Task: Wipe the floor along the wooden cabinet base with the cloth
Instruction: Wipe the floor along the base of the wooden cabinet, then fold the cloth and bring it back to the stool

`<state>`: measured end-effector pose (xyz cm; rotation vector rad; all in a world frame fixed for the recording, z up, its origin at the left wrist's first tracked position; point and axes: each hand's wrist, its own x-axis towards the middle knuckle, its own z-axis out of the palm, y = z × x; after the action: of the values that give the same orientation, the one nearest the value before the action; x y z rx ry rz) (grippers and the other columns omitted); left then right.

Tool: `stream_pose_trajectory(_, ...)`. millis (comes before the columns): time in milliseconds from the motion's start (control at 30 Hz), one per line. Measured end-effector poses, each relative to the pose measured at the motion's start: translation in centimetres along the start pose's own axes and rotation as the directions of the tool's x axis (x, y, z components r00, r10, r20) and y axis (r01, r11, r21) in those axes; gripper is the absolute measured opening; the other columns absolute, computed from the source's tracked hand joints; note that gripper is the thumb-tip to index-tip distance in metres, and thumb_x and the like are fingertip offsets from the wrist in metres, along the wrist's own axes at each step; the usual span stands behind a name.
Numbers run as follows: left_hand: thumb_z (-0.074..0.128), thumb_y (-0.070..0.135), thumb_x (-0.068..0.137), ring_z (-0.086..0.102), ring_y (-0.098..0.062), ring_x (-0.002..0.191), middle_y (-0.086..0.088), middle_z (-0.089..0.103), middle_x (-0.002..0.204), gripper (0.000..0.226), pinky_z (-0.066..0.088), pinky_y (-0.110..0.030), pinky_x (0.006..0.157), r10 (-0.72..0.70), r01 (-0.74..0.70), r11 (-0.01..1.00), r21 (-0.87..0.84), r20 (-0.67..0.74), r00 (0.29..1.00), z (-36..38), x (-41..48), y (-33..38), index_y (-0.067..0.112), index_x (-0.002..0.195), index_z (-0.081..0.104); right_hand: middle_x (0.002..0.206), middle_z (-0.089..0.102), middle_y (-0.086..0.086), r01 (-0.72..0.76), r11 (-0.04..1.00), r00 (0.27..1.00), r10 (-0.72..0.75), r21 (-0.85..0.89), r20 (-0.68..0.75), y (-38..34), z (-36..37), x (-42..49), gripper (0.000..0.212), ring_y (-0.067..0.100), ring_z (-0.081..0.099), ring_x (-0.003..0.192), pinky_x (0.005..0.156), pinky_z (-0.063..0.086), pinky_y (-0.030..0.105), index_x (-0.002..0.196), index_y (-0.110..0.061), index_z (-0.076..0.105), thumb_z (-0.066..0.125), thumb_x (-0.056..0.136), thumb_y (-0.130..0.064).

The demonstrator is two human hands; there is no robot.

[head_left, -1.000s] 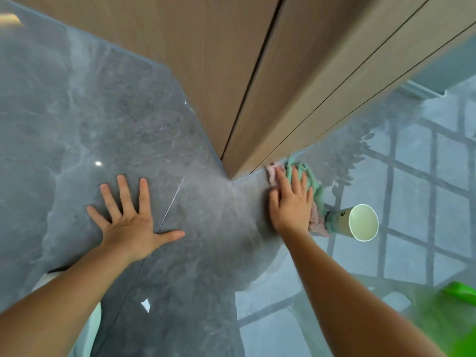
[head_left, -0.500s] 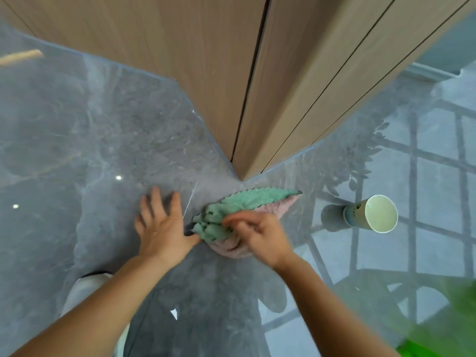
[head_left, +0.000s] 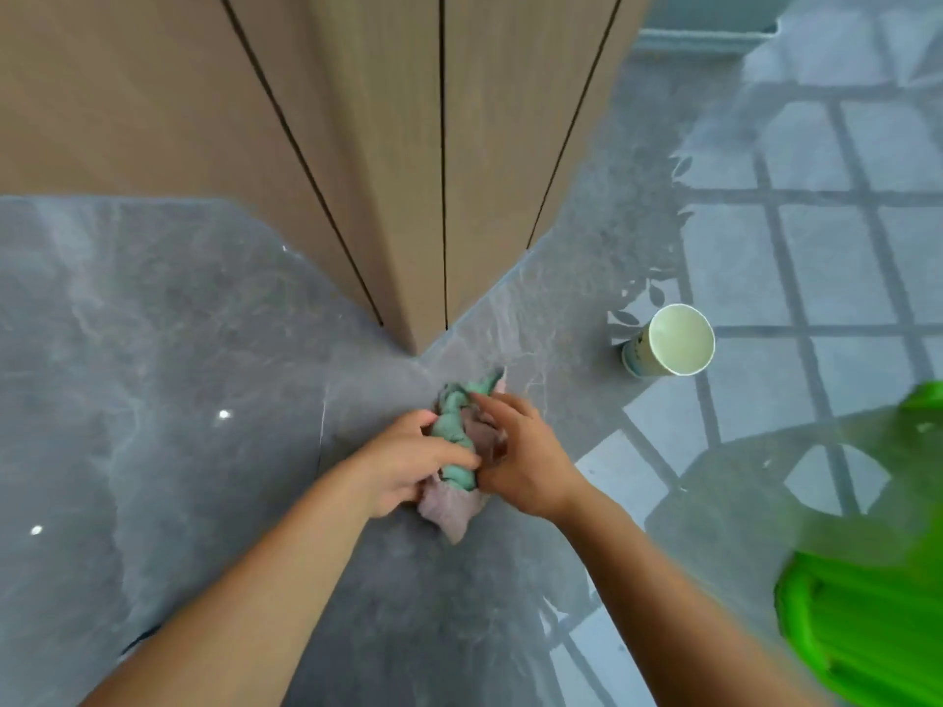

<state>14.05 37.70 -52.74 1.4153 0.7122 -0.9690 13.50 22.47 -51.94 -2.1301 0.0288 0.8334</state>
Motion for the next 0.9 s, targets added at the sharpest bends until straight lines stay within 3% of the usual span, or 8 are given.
stream_pose_trajectory(67,0.065,-0.012,0.075,0.073,-0.021,0.075,-0.010,0.075,0.083,0.038,0.059,-0.032,0.063,-0.022,0.030,0.999,-0.046,0.164,0.986,0.6,0.1,1.1,0.004,0.110,0.062,0.137,0.053,0.006,-0.063,0.995,0.995,0.056,0.082,0.082,0.6,-1.5,-1.1,0.081,0.020,0.055,0.124,0.103,0.042,0.021,0.147,-0.017,0.044,0.077,0.074,-0.002)
stream_pose_trajectory(167,0.054,-0.013,0.075,0.068,-0.026,0.080,-0.017,0.070,0.094,0.043,0.059,-0.033,0.067,-0.061,0.080,0.996,-0.038,0.361,0.931,1.9,-0.2,2.5,0.003,0.114,0.062,0.109,0.072,0.005,-0.175,0.932,0.983,0.148,0.319,0.108,2.3,-3.2,-3.3,0.050,0.018,0.067,0.096,0.088,0.058,0.034,0.124,-0.016,0.064,0.075,0.077,-0.001)
stream_pose_trajectory(267,0.046,-0.014,0.080,0.067,-0.027,0.086,-0.017,0.067,0.102,0.047,0.059,-0.033,0.070,-0.128,0.127,0.991,0.036,0.481,0.867,4.0,-0.4,3.0,0.005,0.122,0.056,0.087,0.069,0.010,-0.244,0.831,0.968,0.239,0.500,0.075,4.3,-3.7,-6.2,0.026,0.022,0.060,0.075,0.061,0.049,0.034,0.109,-0.011,0.070,0.070,0.083,-0.007)
stream_pose_trajectory(333,0.050,-0.013,0.083,0.066,-0.029,0.095,-0.019,0.066,0.115,0.051,0.059,-0.035,0.074,-0.138,0.113,0.990,0.078,0.527,0.839,5.4,-0.3,3.7,0.009,0.130,0.052,0.087,0.068,0.016,-0.227,0.744,0.963,0.266,0.628,0.033,5.6,-3.8,-8.2,0.022,0.027,0.057,0.075,0.060,0.044,0.033,0.108,-0.004,0.069,0.068,0.087,-0.009)
stream_pose_trajectory(467,0.061,-0.009,0.080,0.060,-0.033,0.119,-0.018,0.062,0.132,0.062,0.056,-0.038,0.090,-0.217,0.112,0.974,0.194,0.684,0.697,8.1,-0.1,3.9,0.023,0.132,0.054,0.117,0.070,0.026,-0.118,0.346,0.929,0.370,0.931,-0.020,8.4,-3.1,-11.8,0.029,0.044,0.065,0.112,0.097,0.050,0.052,0.119,0.000,0.066,0.063,0.093,-0.013)
stream_pose_trajectory(600,0.067,-0.007,0.076,0.061,-0.031,0.118,-0.017,0.064,0.128,0.053,0.056,-0.039,0.091,-0.309,0.097,0.944,0.314,0.746,0.590,12.2,0.6,2.4,0.012,0.126,0.060,0.126,0.067,0.025,0.055,-0.010,0.887,0.459,0.998,-0.044,9.2,-1.8,-14.8,0.032,0.038,0.064,0.115,0.094,0.053,0.045,0.126,-0.002,0.061,0.057,0.096,-0.012)
stream_pose_trajectory(700,0.076,0.001,0.067,0.069,-0.022,0.099,-0.012,0.071,0.109,0.045,0.060,-0.033,0.079,-0.300,0.070,0.942,0.329,0.729,0.616,16.0,0.2,0.6,0.012,0.110,0.068,0.126,0.066,0.025,0.203,-0.065,0.778,0.617,0.977,-0.121,10.2,-1.2,-18.2,0.039,0.035,0.067,0.107,0.097,0.051,0.054,0.126,-0.004,0.058,0.068,0.088,-0.004)
stream_pose_trajectory(900,0.072,-0.008,0.065,0.071,-0.024,0.090,-0.015,0.071,0.101,0.047,0.060,-0.035,0.072,-0.300,0.129,0.949,0.287,0.702,0.646,21.0,-7.9,-0.2,0.008,0.108,0.061,0.099,0.076,0.008,0.285,-0.007,0.697,0.688,0.958,-0.202,8.6,-3.8,-28.7,0.029,0.022,0.072,0.084,0.074,0.060,0.036,0.103,-0.017,0.072,0.067,0.085,0.006)
